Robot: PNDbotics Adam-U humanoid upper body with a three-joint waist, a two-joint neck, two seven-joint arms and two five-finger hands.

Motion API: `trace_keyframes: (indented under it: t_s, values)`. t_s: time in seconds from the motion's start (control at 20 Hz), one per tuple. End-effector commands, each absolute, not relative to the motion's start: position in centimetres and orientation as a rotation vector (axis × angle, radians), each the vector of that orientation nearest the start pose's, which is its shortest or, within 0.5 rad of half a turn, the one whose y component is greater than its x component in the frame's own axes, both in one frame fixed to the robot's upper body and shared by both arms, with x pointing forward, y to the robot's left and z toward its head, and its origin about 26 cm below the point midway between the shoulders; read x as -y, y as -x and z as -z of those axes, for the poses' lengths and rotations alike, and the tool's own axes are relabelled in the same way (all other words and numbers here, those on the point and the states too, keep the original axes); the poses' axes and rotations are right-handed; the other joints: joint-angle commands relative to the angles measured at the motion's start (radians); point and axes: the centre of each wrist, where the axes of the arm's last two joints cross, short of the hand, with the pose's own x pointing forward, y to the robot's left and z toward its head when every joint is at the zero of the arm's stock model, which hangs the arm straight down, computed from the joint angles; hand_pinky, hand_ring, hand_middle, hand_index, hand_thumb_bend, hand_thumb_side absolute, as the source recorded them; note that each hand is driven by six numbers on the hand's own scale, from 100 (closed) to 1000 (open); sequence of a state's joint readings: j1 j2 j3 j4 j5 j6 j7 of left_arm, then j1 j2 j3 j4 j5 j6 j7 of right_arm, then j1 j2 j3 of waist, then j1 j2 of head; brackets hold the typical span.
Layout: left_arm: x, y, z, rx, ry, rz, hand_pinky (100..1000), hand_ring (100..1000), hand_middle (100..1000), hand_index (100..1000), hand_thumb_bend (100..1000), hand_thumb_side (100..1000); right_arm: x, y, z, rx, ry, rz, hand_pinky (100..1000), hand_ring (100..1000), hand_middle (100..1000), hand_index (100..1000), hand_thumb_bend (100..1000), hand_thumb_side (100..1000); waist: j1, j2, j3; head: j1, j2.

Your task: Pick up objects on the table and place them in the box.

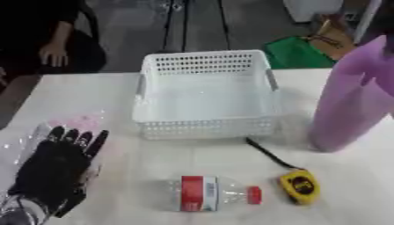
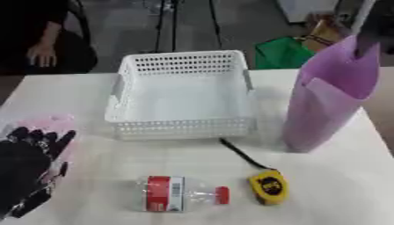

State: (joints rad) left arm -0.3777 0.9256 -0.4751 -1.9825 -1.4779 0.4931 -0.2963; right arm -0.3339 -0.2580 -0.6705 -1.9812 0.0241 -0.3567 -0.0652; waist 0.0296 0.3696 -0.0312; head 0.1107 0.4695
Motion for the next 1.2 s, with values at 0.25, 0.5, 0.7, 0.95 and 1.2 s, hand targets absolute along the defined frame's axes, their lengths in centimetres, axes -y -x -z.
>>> trace_keyframes:
  t_s: [0.25, 0.5, 0.7, 0.95, 1.2]
  values:
    - [-25.9, -28.9, -21.1, -1.415, 2.564, -1.854, 659, 617, 552, 934, 100, 303, 41.0, -25.3, -23.7, -3.284, -1.087, -0.233, 646, 612, 559, 690, 100, 779, 0.002, -0.026, -0.001, 0.028, -0.01]
    - [-25.7, -29.0, -21.6, -1.386, 2.553, -1.838, 655, 616, 558, 930, 100, 291, 41.1, -25.3, -23.7, -3.284, -1.087, -0.233, 647, 613, 559, 690, 100, 779, 0.003, -0.026, -0.002, 0.028, -0.012]
    - [-25.5, -29.2, -22.4, -1.353, 2.54, -1.817, 651, 619, 568, 928, 100, 283, 41.1, -25.3, -23.7, -3.285, -1.086, -0.234, 647, 614, 558, 690, 100, 778, 0.005, -0.028, -0.002, 0.023, -0.013]
    - [-24.8, -29.5, -24.0, -1.308, 2.508, -1.765, 651, 625, 580, 927, 100, 276, 41.0, -25.3, -23.8, -3.288, -1.087, -0.233, 647, 614, 558, 690, 100, 778, 0.006, -0.033, -0.004, 0.014, -0.013]
    - [-23.8, -29.8, -26.0, -1.269, 2.472, -1.71, 650, 632, 609, 926, 100, 270, 41.0, -25.4, -23.8, -3.292, -1.087, -0.227, 647, 614, 558, 690, 100, 777, 0.009, -0.04, -0.007, 0.012, -0.009]
